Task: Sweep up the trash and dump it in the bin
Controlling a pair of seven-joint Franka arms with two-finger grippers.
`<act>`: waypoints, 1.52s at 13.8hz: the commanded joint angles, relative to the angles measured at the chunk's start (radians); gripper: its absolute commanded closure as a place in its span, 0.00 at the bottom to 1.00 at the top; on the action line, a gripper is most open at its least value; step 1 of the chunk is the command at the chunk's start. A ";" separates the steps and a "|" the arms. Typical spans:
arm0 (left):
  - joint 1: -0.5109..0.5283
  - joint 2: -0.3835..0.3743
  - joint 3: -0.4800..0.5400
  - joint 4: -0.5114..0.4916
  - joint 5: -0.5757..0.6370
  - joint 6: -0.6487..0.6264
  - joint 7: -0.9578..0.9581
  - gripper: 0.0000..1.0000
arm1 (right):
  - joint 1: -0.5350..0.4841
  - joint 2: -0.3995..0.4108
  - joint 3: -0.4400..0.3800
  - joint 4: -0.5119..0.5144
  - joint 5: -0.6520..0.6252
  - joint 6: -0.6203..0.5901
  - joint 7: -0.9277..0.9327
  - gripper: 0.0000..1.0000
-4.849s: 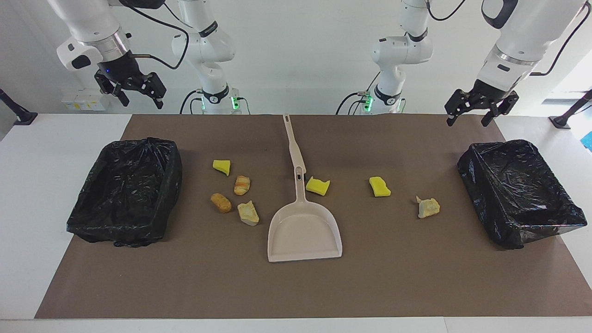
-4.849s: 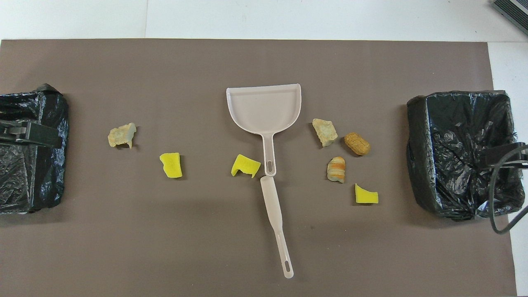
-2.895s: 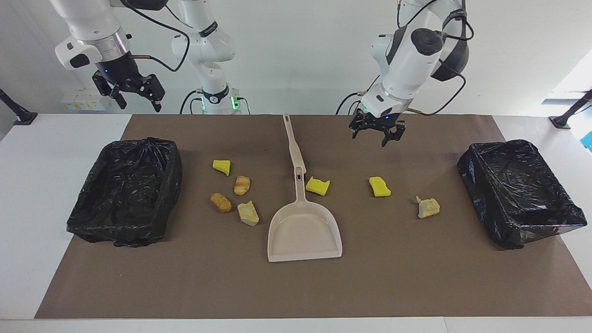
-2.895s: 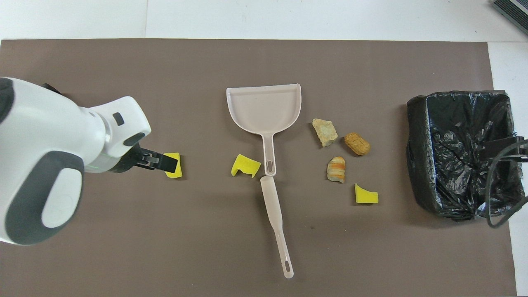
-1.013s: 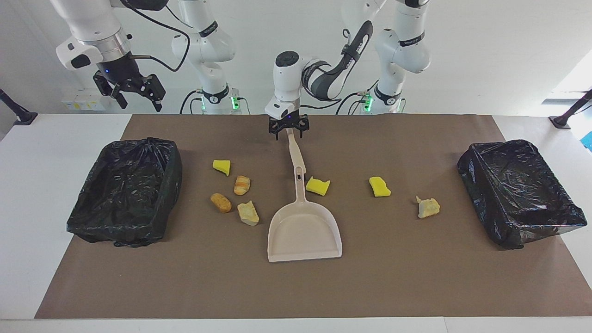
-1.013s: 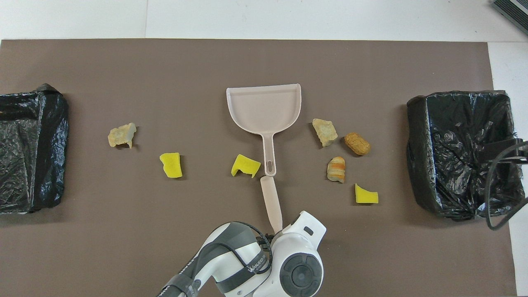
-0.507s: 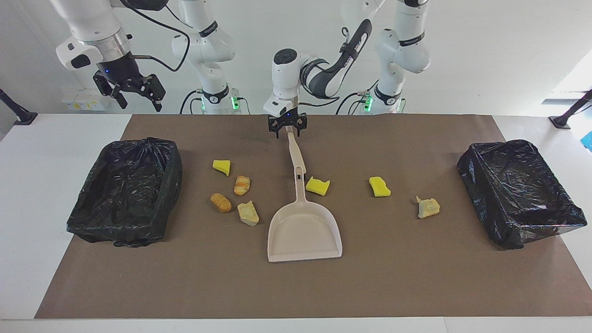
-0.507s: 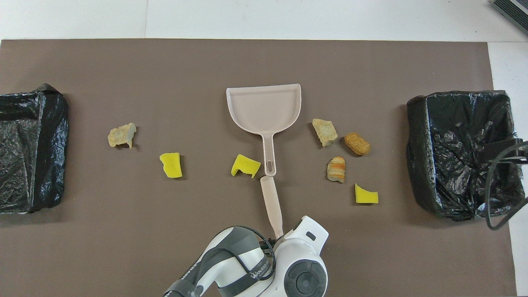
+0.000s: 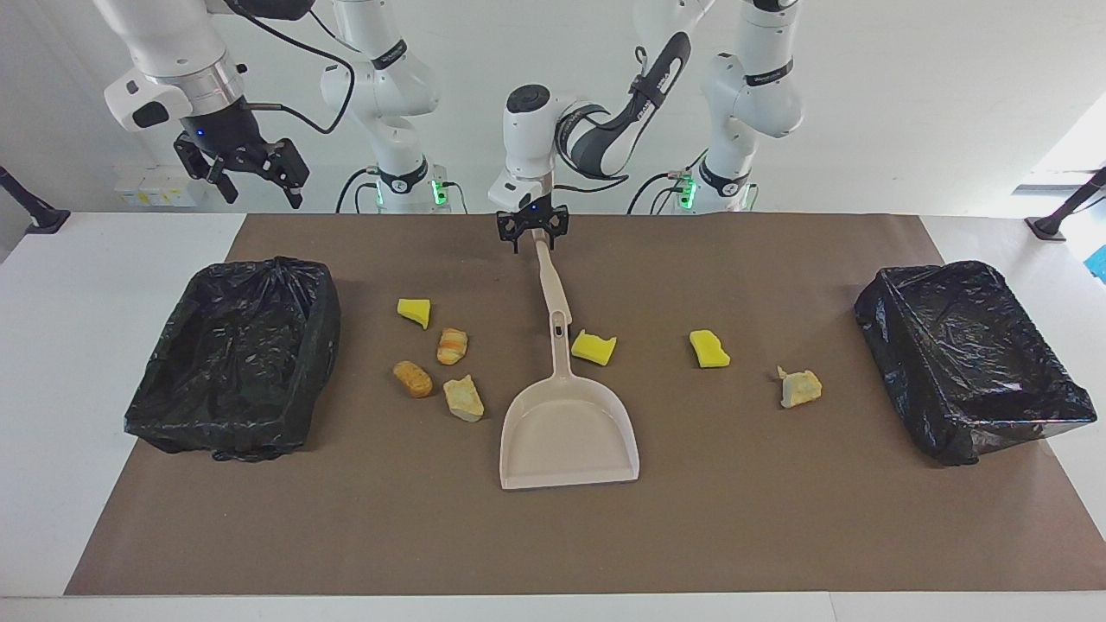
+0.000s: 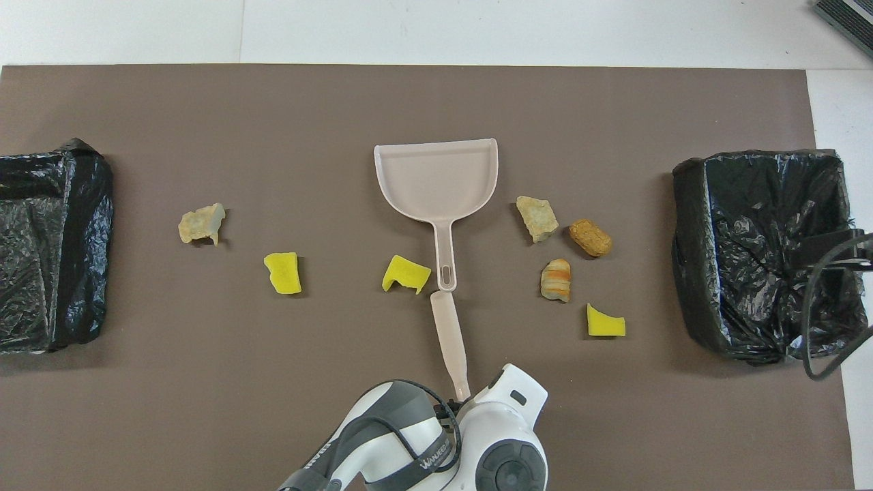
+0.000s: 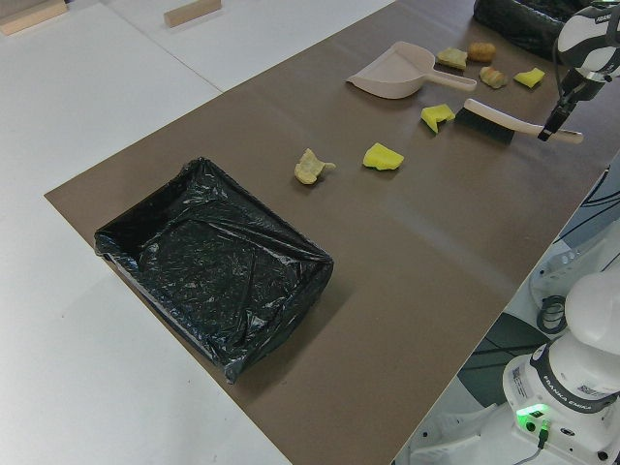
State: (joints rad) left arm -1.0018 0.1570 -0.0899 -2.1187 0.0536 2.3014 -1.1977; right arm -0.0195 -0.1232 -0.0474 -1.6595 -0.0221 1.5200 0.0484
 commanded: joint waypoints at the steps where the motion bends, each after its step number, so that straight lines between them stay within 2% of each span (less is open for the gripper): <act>1: -0.021 -0.040 0.016 -0.049 0.015 0.006 -0.026 0.25 | -0.008 -0.015 0.004 -0.022 0.001 0.008 -0.013 0.00; 4: -0.031 -0.056 0.018 -0.086 0.015 0.038 -0.026 0.34 | -0.005 -0.012 0.004 -0.022 0.001 0.011 -0.007 0.00; 10: -0.020 -0.070 0.019 -0.081 0.015 0.036 -0.026 0.35 | 0.067 0.013 0.006 -0.054 0.007 0.083 0.034 0.00; 11: -0.018 -0.071 0.021 -0.081 0.015 0.035 -0.026 0.40 | 0.087 0.025 0.006 -0.054 0.008 0.086 0.041 0.00; 12: -0.018 -0.071 0.019 -0.081 0.015 0.035 -0.026 0.51 | 0.110 0.037 0.006 -0.052 0.023 0.094 0.057 0.00; 14: -0.018 -0.071 0.019 -0.081 0.015 0.036 -0.026 0.86 | 0.151 0.071 0.006 -0.046 0.047 0.130 0.120 0.00; 15: -0.017 -0.071 0.019 -0.081 0.015 0.033 -0.026 1.00 | 0.174 0.104 0.006 -0.031 0.048 0.140 0.152 0.00; 18: -0.006 -0.071 0.019 -0.081 0.015 0.026 -0.025 1.00 | 0.245 0.213 0.006 0.047 0.053 0.154 0.255 0.00; 21: 0.018 -0.097 0.022 -0.077 0.015 -0.009 -0.011 1.00 | 0.262 0.279 0.033 0.073 0.072 0.198 0.332 0.00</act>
State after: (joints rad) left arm -1.0007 0.1130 -0.0727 -2.1673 0.0539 2.3188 -1.2073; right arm 0.2416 0.1064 -0.0283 -1.6334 0.0185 1.7049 0.3333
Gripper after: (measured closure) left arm 0.736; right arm 0.000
